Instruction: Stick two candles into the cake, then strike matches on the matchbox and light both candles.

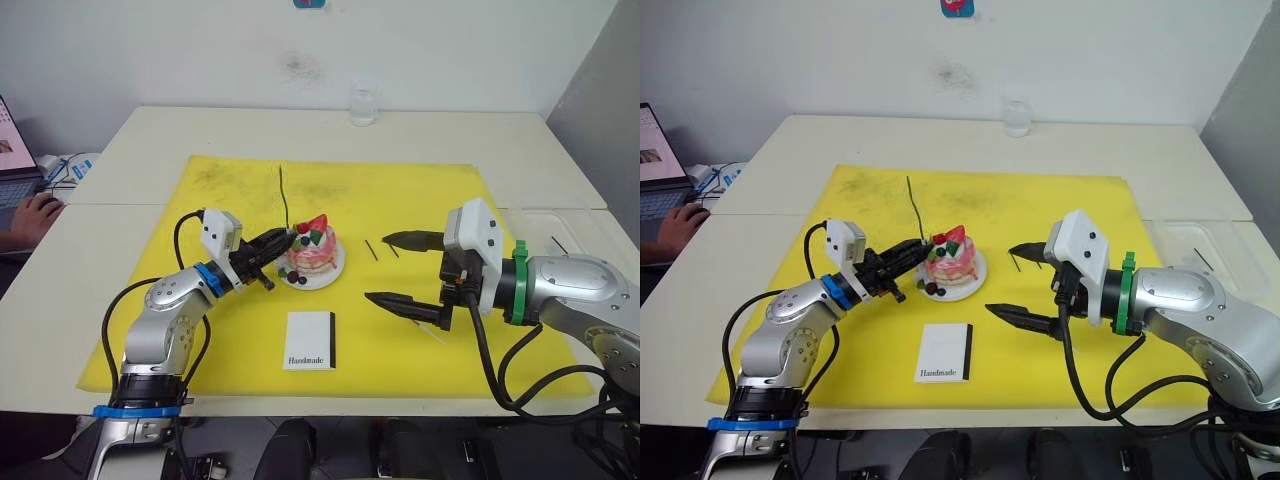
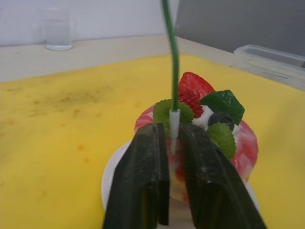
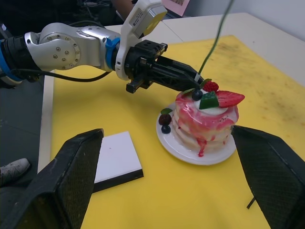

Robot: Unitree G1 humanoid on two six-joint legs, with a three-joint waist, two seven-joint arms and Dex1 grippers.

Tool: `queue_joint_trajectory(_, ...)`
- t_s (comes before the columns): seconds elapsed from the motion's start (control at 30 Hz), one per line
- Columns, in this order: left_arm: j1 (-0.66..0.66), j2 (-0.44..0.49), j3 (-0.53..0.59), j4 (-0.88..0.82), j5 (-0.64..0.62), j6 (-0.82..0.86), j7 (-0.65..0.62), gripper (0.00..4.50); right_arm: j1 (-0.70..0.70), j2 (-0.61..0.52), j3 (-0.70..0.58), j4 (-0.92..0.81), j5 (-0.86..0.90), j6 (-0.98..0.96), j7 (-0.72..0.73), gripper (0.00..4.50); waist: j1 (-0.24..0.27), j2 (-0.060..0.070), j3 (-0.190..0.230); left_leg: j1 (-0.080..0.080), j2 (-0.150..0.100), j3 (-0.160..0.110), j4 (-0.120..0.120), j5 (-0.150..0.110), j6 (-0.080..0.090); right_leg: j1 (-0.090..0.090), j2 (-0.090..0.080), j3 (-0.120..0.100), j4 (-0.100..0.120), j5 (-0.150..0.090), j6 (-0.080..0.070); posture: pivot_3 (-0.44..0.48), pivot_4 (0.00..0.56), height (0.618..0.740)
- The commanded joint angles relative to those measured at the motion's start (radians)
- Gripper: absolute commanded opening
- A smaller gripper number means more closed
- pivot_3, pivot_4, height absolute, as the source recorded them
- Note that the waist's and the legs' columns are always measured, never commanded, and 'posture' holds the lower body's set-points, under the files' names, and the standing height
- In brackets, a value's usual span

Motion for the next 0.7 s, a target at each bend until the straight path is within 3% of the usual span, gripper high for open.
queue_joint_trajectory(0.03, 0.010, 0.010, 0.022, -0.060, -0.021, 0.014, 0.008, 2.13, -0.011, 0.006, -0.012, -0.022, -0.007, -0.018, 0.006, 4.50, 0.000, 0.000, 0.000, 0.000, 0.000, 0.000, 0.000, 0.000, 0.000, 0.000, 0.000, 0.000, 0.000, 0.000, 0.000, 0.000, 0.150, 0.740)
queue_joint_trajectory(0.3, 0.046, 0.049, 0.068, -0.091, -0.009, -0.005, 0.023, 4.46, -0.006, 0.016, -0.010, -0.018, -0.015, -0.026, 0.008, 4.50, -0.001, 0.000, 0.000, 0.000, 0.000, 0.000, 0.000, 0.000, 0.000, 0.000, 0.000, 0.000, 0.000, 0.000, 0.000, 0.000, 0.150, 0.740)
queue_joint_trajectory(0.47, 0.048, 0.084, 0.088, -0.102, -0.015, -0.007, 0.012, 4.46, -0.002, 0.026, -0.007, -0.015, -0.032, -0.038, 0.007, 4.50, -0.001, 0.000, 0.000, 0.000, 0.000, 0.000, 0.000, 0.000, 0.000, 0.000, 0.000, 0.000, 0.000, 0.000, 0.000, 0.000, 0.150, 0.740)
queue_joint_trajectory(0.7, 0.169, 0.311, 0.150, -0.232, -0.132, 0.139, -0.174, 4.46, 0.073, -0.019, -0.085, -0.033, -0.046, -0.038, 0.005, 4.50, -0.004, 0.000, 0.000, 0.000, 0.000, 0.001, -0.001, 0.000, 0.000, -0.001, 0.000, 0.001, 0.000, 0.000, 0.000, 0.000, 0.150, 0.740)
